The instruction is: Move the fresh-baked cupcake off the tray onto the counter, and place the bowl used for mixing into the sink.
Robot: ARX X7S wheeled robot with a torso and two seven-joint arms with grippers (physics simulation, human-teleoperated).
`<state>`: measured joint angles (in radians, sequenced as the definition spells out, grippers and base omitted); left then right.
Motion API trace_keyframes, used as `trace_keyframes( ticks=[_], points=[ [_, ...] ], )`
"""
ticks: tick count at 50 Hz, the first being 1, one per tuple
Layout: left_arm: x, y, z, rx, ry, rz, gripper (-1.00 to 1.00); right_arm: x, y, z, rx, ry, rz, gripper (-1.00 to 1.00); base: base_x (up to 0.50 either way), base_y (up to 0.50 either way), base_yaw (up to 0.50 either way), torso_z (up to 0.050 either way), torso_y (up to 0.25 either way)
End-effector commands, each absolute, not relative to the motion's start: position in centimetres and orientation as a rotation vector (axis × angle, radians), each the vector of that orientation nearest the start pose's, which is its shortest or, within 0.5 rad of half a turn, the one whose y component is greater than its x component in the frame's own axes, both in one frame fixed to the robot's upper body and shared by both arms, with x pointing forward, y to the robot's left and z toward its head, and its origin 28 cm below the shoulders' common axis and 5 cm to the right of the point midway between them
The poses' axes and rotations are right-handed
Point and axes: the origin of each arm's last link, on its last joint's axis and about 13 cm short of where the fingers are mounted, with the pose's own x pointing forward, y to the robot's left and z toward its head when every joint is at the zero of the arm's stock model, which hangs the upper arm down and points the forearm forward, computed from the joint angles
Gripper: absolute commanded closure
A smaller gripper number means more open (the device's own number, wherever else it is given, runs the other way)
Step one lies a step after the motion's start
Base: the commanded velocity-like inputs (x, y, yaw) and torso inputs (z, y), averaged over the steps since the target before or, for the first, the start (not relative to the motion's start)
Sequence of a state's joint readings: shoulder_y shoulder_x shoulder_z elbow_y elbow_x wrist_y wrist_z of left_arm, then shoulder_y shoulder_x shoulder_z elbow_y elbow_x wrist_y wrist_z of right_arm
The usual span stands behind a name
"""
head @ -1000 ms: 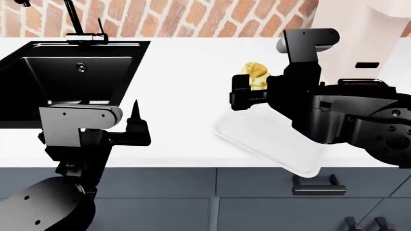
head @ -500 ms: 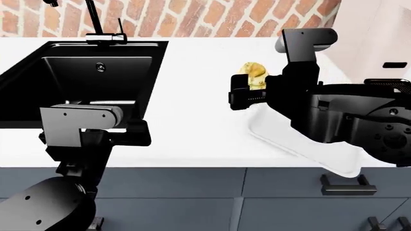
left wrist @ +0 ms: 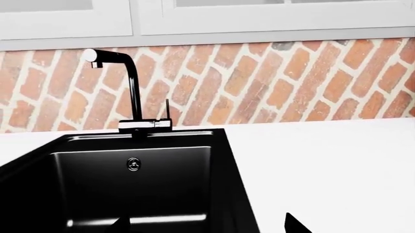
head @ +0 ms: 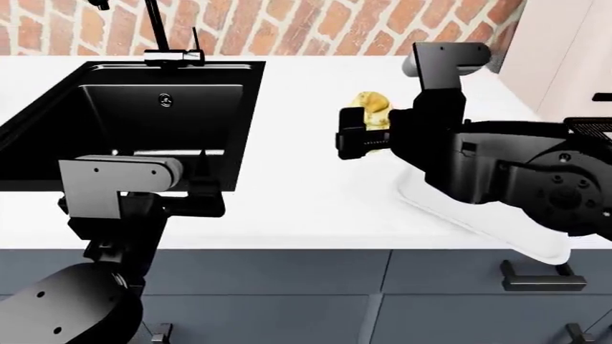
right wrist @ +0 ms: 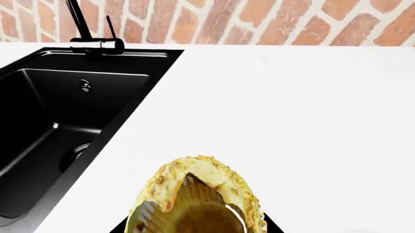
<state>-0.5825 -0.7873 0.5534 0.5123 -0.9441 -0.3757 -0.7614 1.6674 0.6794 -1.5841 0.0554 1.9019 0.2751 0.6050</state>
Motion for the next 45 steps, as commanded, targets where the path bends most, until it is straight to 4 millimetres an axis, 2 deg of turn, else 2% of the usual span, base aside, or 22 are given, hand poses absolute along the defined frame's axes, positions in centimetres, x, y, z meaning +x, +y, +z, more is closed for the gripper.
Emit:
trace_keyframes(
  ticks=[1, 20, 45],
  points=[
    [23.8, 23.2, 18.0, 0.027, -0.125, -0.024, -1.0, 34.2, -9.2, 26.2, 0.062, 0.359, 0.297, 1.0, 0.0, 0.0, 0.0, 0.0, 0.0],
    [24.1, 22.9, 17.9, 0.023, -0.125, -0.028, -1.0, 34.4, -8.5, 24.5, 0.009, 0.447, 0.359, 1.0, 0.0, 0.0, 0.0, 0.0, 0.0],
    [24.2, 22.9, 17.9, 0.019, -0.126, -0.034, -1.0, 34.3, -8.4, 24.0, -0.03, 0.484, 0.354, 1.0, 0.0, 0.0, 0.0, 0.0, 0.0]
  ],
)
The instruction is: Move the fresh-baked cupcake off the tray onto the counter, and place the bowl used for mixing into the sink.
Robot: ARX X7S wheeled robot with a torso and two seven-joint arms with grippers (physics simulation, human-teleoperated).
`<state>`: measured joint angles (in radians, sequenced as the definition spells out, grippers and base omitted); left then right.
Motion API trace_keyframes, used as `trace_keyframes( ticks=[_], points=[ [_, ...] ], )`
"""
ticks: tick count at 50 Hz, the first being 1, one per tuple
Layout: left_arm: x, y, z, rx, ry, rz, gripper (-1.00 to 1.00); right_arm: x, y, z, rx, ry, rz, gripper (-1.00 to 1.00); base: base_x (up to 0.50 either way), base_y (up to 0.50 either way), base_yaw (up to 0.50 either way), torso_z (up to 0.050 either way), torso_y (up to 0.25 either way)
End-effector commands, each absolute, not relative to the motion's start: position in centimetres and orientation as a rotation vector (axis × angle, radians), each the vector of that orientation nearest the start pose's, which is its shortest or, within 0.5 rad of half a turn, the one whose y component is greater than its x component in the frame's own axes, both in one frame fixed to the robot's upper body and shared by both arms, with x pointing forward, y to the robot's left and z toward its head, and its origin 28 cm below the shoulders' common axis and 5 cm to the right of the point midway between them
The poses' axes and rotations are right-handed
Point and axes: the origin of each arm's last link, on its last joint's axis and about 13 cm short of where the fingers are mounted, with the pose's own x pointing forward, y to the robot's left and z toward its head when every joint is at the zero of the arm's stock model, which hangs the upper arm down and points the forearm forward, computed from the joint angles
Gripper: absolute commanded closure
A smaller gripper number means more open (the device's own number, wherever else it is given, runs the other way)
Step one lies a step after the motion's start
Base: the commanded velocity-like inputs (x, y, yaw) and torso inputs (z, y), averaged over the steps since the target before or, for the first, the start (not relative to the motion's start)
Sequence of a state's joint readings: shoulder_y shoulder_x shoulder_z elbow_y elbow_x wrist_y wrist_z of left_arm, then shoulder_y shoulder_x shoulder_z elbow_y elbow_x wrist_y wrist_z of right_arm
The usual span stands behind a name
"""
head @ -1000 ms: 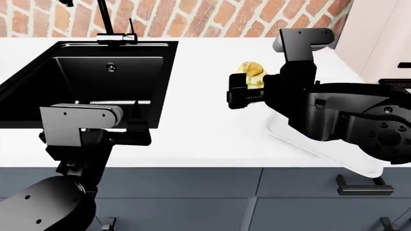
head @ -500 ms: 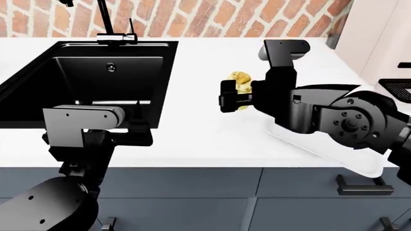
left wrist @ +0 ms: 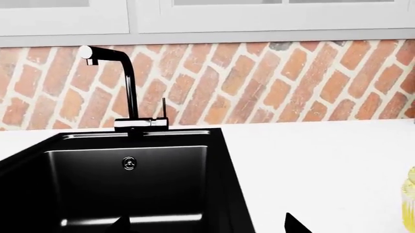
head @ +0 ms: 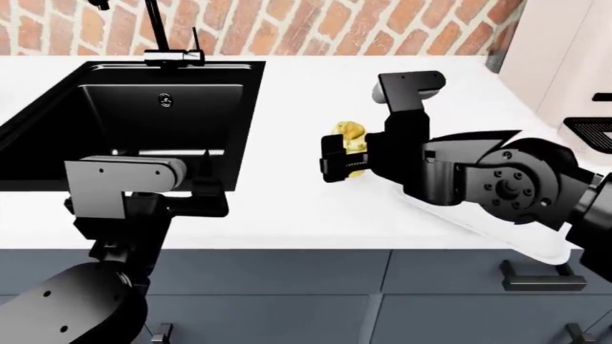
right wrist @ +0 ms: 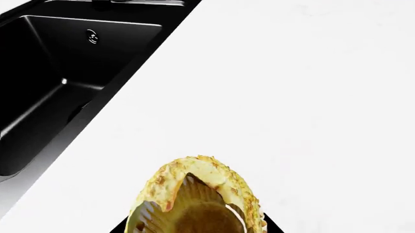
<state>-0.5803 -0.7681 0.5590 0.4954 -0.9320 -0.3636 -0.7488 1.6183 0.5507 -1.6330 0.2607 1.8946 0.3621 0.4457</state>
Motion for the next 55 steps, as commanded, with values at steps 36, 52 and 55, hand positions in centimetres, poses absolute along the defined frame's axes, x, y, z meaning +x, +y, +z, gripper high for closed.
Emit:
trace_keyframes(
  ticks=[36, 52, 55],
  points=[
    [24.3, 22.7, 18.0, 0.018, -0.132, -0.039, -1.0, 33.5, -8.8, 24.3, -0.06, 0.521, 0.346, -1.0, 0.0, 0.0, 0.0, 0.0, 0.0],
    [24.0, 22.7, 18.3, 0.014, -0.143, -0.041, -1.0, 33.5, -8.2, 25.0, -0.051, 0.455, 0.363, -1.0, 0.0, 0.0, 0.0, 0.0, 0.0],
    [23.8, 22.7, 18.4, 0.013, -0.147, -0.041, -1.0, 33.0, -8.2, 25.7, -0.048, 0.427, 0.37, -1.0, 0.0, 0.0, 0.0, 0.0, 0.0]
  ],
)
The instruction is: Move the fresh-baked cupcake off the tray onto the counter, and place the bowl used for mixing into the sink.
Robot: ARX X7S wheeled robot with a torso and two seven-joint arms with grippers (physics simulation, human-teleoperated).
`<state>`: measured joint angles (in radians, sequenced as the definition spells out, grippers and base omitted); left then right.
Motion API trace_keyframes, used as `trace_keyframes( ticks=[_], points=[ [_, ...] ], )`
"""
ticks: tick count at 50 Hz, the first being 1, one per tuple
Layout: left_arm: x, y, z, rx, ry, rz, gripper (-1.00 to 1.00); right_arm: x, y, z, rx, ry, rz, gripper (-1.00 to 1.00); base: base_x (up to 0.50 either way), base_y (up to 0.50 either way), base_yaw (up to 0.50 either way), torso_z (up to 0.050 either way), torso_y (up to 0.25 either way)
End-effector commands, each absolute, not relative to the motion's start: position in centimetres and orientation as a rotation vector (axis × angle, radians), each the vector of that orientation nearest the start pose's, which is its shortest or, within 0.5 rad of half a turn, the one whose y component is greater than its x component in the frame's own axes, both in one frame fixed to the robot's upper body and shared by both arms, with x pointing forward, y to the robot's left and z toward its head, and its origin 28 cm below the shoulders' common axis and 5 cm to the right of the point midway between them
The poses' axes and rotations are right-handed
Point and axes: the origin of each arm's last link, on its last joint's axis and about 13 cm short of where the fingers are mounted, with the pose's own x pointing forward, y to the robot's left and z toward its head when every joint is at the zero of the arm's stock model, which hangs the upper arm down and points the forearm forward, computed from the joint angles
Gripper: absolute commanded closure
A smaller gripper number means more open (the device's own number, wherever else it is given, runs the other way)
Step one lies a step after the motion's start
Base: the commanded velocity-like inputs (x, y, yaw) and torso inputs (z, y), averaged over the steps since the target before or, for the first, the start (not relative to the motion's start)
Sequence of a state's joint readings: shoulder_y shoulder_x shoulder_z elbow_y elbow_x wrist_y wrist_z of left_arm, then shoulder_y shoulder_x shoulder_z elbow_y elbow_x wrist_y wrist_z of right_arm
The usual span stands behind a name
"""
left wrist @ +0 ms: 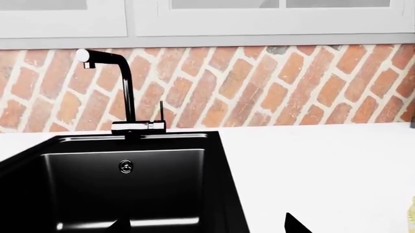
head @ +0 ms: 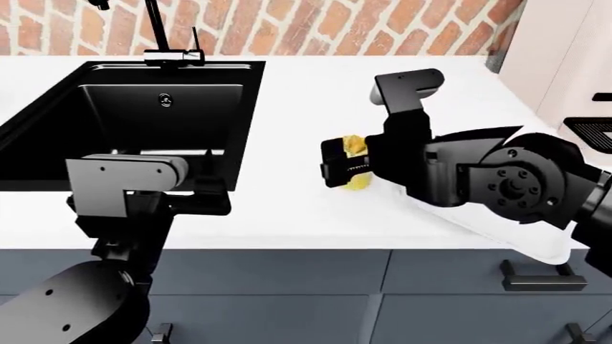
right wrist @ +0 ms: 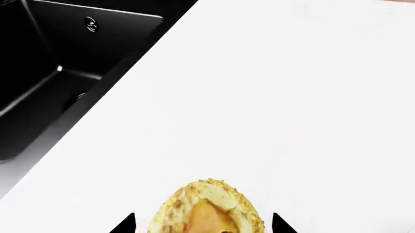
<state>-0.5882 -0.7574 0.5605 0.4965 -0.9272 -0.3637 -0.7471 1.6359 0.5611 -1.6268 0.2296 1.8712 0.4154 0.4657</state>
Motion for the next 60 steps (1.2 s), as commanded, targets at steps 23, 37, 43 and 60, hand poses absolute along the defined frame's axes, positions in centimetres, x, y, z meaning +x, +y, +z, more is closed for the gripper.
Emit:
trace_keyframes(
  ticks=[23, 37, 43, 60],
  points=[
    [22.9, 22.5, 20.1, 0.022, -0.182, -0.036, -1.0, 29.8, -9.5, 30.3, 0.007, 0.214, 0.326, -1.0, 0.0, 0.0, 0.0, 0.0, 0.0],
    [22.6, 22.5, 20.3, 0.026, -0.189, -0.037, -1.0, 28.6, -10.3, 29.7, 0.05, 0.216, 0.285, -1.0, 0.0, 0.0, 0.0, 0.0, 0.0],
    [22.6, 22.5, 20.2, 0.027, -0.187, -0.037, -1.0, 28.9, -10.1, 29.5, 0.041, 0.227, 0.286, -1.0, 0.0, 0.06, 0.0, 0.0, 0.0],
    [22.6, 22.5, 20.4, 0.025, -0.193, -0.036, -1.0, 28.8, -9.9, 29.8, 0.026, 0.224, 0.301, -1.0, 0.0, 0.29, 0.0, 0.0, 0.0]
  ],
)
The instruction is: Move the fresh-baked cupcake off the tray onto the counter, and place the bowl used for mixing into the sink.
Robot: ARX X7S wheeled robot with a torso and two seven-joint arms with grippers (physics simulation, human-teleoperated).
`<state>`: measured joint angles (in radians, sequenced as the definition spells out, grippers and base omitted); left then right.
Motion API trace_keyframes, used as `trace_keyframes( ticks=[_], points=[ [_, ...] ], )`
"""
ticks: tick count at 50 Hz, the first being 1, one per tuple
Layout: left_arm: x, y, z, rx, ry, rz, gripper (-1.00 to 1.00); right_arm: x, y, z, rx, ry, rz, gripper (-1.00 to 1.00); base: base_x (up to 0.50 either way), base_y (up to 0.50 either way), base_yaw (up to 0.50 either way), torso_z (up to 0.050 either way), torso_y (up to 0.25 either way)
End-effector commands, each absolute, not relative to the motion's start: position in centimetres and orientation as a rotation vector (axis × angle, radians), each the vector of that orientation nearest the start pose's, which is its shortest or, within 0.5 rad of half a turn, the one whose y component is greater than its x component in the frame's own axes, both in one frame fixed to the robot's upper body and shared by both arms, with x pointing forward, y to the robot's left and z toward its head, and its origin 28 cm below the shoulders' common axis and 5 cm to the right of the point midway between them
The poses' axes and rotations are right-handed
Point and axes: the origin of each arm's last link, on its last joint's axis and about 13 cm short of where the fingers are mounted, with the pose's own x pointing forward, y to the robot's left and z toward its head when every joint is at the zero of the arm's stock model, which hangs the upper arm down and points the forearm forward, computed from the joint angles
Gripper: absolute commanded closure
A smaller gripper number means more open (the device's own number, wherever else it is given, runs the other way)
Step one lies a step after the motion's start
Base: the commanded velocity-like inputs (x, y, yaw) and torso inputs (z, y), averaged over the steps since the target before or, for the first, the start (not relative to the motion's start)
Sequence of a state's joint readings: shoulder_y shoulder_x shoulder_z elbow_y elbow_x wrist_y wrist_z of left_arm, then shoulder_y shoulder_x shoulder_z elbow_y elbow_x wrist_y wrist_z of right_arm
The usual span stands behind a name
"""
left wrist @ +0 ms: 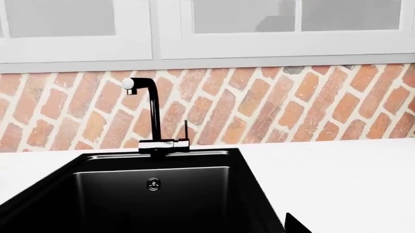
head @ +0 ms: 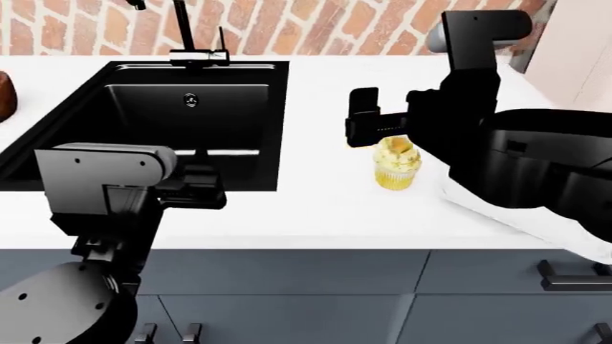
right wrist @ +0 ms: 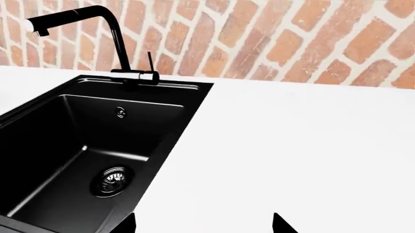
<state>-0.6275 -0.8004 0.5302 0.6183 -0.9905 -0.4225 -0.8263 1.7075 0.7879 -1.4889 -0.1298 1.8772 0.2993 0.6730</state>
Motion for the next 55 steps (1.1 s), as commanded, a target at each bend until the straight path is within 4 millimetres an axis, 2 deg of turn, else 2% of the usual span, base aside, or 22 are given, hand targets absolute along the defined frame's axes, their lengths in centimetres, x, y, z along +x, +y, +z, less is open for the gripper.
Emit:
trace_keyframes(
  ticks=[1, 55],
  points=[
    [22.58, 22.52, 20.41, 0.026, -0.194, -0.037, -1.0, 28.81, -9.94, 29.82, 0.028, 0.222, 0.301, -1.0, 0.0, 0.35, 0.0, 0.0, 0.0],
    [22.59, 22.35, 20.79, 0.031, -0.202, -0.038, -1.0, 28.86, -9.83, 29.97, 0.023, 0.217, 0.319, -1.0, 0.0, 0.23, 0.0, 0.0, 0.0]
  ],
)
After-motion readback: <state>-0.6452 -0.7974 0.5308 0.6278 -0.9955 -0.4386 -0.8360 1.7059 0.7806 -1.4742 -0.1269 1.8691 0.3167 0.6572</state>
